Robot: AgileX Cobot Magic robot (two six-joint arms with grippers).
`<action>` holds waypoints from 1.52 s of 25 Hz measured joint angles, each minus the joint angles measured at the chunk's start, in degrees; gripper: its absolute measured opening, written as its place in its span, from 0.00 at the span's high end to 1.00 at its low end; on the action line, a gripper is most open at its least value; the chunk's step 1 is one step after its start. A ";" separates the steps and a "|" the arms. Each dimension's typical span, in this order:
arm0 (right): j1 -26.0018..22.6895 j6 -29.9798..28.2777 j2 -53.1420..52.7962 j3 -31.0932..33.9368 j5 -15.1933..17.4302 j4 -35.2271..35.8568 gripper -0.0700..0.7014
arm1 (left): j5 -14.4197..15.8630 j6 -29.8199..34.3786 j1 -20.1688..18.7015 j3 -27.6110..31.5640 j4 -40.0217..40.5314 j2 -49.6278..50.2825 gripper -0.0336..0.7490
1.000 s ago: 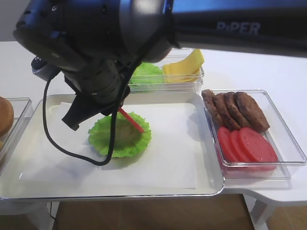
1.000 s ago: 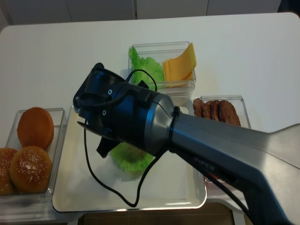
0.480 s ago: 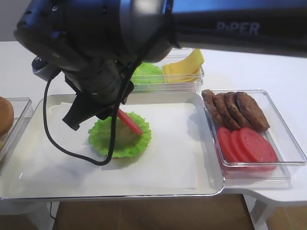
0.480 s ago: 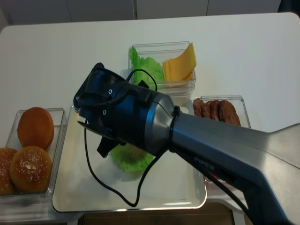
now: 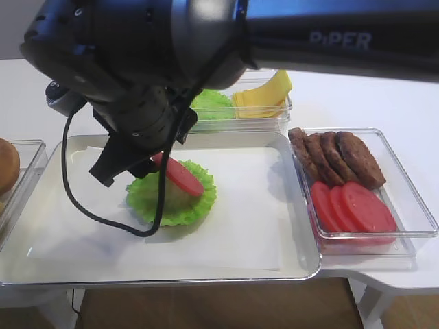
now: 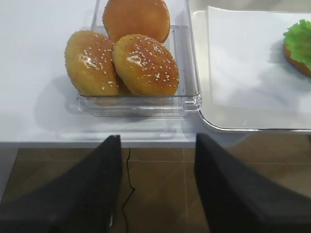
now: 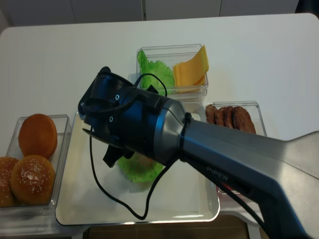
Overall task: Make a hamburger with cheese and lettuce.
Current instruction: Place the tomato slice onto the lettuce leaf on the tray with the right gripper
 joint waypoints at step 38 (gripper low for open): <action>0.00 -0.73 0.00 0.00 1.26 0.24 0.05 | 0.00 0.00 0.00 0.00 0.00 0.00 0.49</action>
